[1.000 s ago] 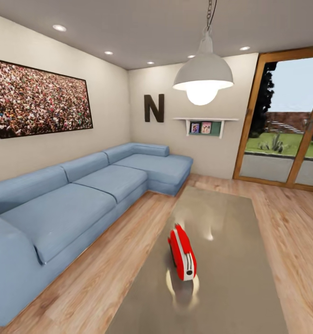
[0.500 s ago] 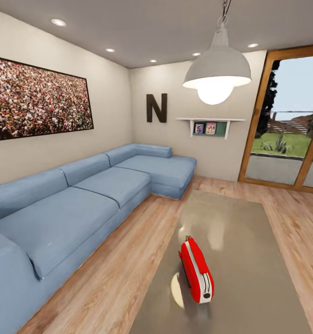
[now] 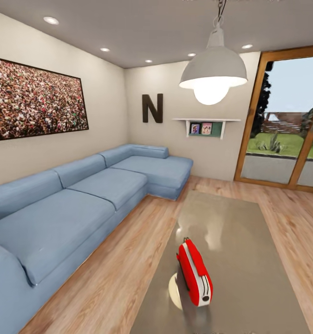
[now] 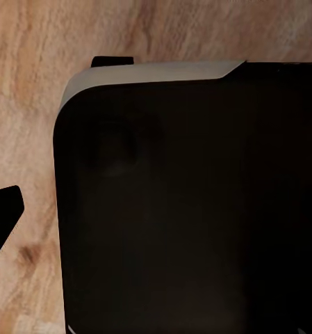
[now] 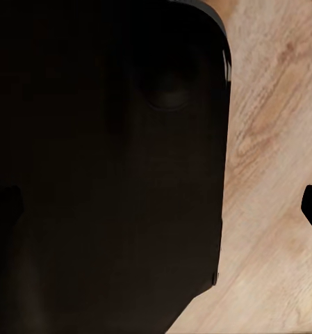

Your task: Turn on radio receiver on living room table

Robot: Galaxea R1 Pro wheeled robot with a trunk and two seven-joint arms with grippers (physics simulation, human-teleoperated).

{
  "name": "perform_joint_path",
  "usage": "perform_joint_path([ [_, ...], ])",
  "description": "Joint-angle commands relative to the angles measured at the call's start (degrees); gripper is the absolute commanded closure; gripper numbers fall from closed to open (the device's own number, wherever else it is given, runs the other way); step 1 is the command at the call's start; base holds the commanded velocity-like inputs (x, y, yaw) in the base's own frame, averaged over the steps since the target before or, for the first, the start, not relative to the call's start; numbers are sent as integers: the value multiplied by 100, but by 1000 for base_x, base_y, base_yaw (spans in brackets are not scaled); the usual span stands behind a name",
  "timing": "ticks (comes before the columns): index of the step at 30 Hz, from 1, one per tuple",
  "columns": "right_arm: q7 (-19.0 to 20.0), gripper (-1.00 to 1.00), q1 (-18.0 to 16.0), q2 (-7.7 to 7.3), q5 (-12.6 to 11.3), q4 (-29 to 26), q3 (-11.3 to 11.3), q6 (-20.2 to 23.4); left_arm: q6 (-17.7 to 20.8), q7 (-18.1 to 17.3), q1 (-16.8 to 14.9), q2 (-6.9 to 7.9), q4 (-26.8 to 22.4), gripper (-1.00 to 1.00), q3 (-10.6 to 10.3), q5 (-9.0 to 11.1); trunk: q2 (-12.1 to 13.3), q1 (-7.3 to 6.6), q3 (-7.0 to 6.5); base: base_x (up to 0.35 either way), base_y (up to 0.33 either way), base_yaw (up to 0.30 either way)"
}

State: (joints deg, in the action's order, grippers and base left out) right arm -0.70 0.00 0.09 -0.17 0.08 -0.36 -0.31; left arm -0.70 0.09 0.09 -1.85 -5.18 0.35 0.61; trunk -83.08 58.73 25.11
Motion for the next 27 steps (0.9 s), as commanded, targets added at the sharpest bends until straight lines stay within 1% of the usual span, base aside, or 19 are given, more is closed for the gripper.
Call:
perform_joint_path([
  [1, 0, -100, 0, 0, 1, 0, -1, 2, 0, 0, 0, 0, 0, -100, 0, 0, 0, 0, -3, 1, 0, -227],
  [27, -1, -100, 0, 0, 1, 0, 12, 5, 0, 0, 0, 0, 0, -100, 5, 0, 0, 0, -71, 0, 0, -235],
])
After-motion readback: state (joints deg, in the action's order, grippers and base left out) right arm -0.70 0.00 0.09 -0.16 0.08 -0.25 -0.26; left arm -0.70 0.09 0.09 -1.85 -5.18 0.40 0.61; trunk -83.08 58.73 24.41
